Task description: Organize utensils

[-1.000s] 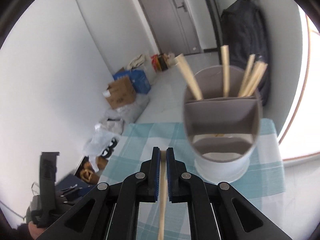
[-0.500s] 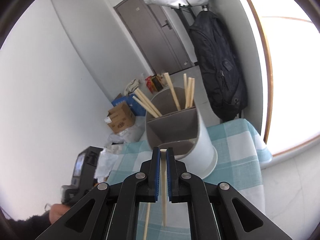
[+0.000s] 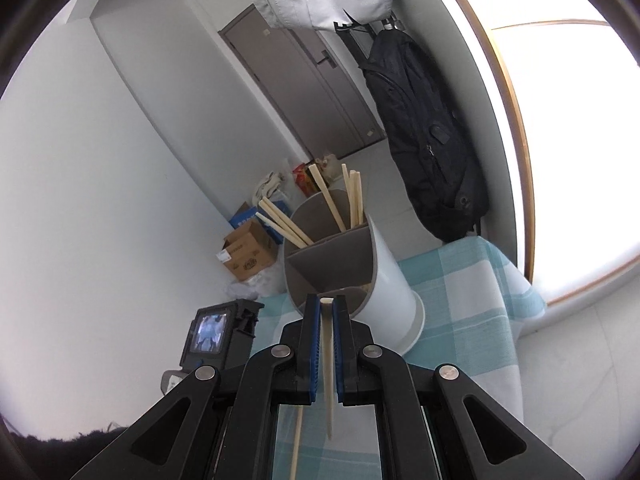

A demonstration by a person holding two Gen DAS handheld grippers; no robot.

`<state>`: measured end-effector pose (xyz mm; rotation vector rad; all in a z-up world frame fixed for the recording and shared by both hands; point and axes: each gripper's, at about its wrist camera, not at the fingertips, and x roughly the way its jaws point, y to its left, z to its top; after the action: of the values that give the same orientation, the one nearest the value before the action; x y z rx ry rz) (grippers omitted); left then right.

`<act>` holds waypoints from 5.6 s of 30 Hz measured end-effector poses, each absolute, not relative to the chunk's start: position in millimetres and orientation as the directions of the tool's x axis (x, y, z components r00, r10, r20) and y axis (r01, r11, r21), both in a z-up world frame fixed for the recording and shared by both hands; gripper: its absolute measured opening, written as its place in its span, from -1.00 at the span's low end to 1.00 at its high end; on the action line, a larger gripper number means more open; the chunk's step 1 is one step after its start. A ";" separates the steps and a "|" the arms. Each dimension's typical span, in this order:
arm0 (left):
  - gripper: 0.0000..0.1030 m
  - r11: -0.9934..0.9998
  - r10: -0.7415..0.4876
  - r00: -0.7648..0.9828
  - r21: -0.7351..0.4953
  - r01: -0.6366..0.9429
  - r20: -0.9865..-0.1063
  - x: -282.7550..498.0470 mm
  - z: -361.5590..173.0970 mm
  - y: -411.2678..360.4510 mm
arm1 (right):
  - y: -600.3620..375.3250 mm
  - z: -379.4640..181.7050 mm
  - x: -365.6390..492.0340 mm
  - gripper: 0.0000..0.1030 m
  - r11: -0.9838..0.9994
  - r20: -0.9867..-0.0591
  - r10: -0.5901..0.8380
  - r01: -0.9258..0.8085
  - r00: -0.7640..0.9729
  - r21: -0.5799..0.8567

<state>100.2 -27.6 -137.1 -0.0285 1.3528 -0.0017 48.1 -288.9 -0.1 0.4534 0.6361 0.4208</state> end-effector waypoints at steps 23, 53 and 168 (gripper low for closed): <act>-0.96 0.979 -0.142 0.664 -0.203 -0.014 -0.734 41.9 -34.1 -15.7 | -280.2 6.9 35.4 -0.90 0.860 -0.471 0.465 -0.254 0.750 0.444; -0.96 0.949 -0.300 0.810 -0.244 0.199 -0.504 66.1 112.4 -41.4 | -271.8 119.7 70.1 -0.90 0.848 -0.375 0.500 -0.353 0.781 0.395; 0.95 0.993 -0.069 0.910 -0.114 0.025 -0.409 -12.6 26.9 -0.6 | -264.3 53.6 -31.9 1.00 0.907 -0.252 0.413 -0.370 0.875 0.202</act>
<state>-12.6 -0.6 26.9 -0.1068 0.4251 -0.0485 -31.9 -264.3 53.6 0.1500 0.2954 0.4099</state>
